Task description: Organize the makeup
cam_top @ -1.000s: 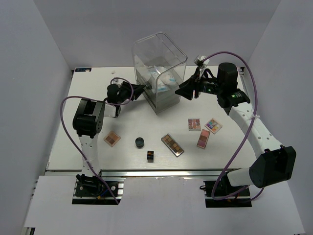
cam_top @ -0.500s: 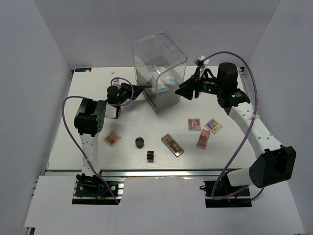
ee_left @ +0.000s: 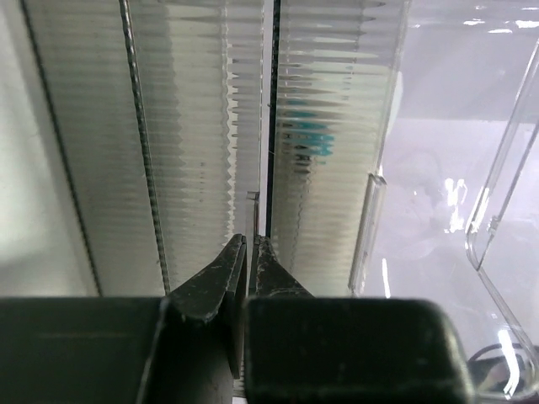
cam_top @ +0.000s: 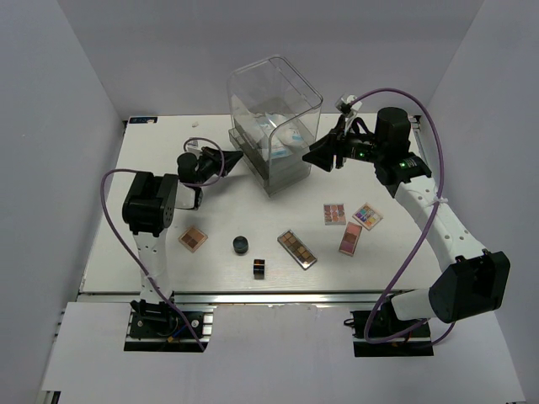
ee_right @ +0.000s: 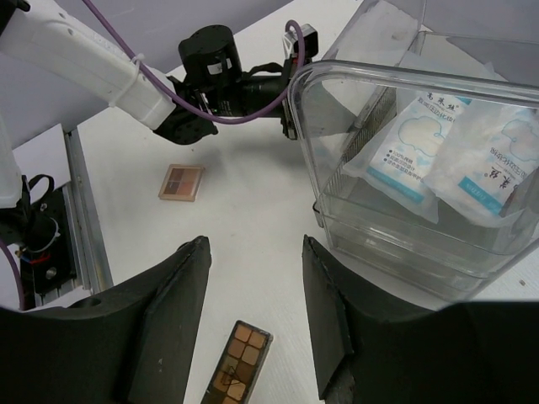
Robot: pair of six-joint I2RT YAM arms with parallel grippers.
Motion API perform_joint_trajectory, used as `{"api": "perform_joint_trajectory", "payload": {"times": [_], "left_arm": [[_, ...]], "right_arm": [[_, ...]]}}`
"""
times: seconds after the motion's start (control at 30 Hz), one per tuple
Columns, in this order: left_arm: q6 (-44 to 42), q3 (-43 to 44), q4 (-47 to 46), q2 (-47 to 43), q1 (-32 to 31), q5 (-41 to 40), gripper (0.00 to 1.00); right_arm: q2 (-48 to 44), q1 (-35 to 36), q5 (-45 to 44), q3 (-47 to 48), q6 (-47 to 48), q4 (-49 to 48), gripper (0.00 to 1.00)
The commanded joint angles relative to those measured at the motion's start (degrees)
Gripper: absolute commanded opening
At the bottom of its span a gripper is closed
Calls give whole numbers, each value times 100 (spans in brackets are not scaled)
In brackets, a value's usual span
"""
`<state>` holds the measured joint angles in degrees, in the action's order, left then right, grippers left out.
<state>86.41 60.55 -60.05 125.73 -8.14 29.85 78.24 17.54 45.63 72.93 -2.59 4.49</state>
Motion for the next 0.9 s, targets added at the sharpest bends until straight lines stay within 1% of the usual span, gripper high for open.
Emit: {"api": "perform_joint_trajectory", "payload": {"times": [0.0,0.27,0.3,0.4,0.5,0.53,0.57,0.6,0.63,0.67,0.7,0.73,0.77,0.8,0.83,0.87], "left_arm": [[-203,-306,125,-540,207,223,0],[-634,-1089,477,-1235,453,408,0],[-669,-1159,486,-1348,463,408,0],[-757,-1370,591,-1542,524,399,0],[-862,-1406,792,-1657,550,373,0],[-898,-1389,863,-1735,559,364,0],[-950,-1345,942,-1771,559,347,5],[-1055,-1301,1178,-1806,559,338,13],[-1117,-1214,1389,-1876,568,303,31],[-1179,-1213,1391,-1912,568,294,44],[-1301,-1108,1643,-1938,568,294,53],[-1354,-1055,1759,-1991,568,294,59],[-1416,-1002,1847,-2026,568,285,64],[-1486,-932,2013,-2052,577,276,72],[-1513,-905,2076,-2087,577,267,74],[-1531,-888,2172,-2166,594,267,79]], "right_arm": [[-89,-40,113,82,30,-133,53],[-168,-58,131,-76,233,87,53],[-186,-49,148,-112,494,174,53],[-195,-58,306,-129,829,402,54],[-142,-40,613,-112,1470,929,56],[-116,-31,692,-103,1855,1270,58],[-98,-5,780,-121,2085,1447,60],[-55,12,877,-121,2348,1658,62],[-37,91,991,-112,2969,2147,66],[-19,135,1044,-112,3305,2422,72],[7,188,1123,-121,3674,2686,87],[16,258,1176,-138,4069,2967,89],[7,407,1185,-208,4822,3422,89],[-27,486,1159,-278,5160,3592,89],[-89,592,1072,-357,5424,3681,89],[-142,793,1010,-471,5923,3664,89]]}}
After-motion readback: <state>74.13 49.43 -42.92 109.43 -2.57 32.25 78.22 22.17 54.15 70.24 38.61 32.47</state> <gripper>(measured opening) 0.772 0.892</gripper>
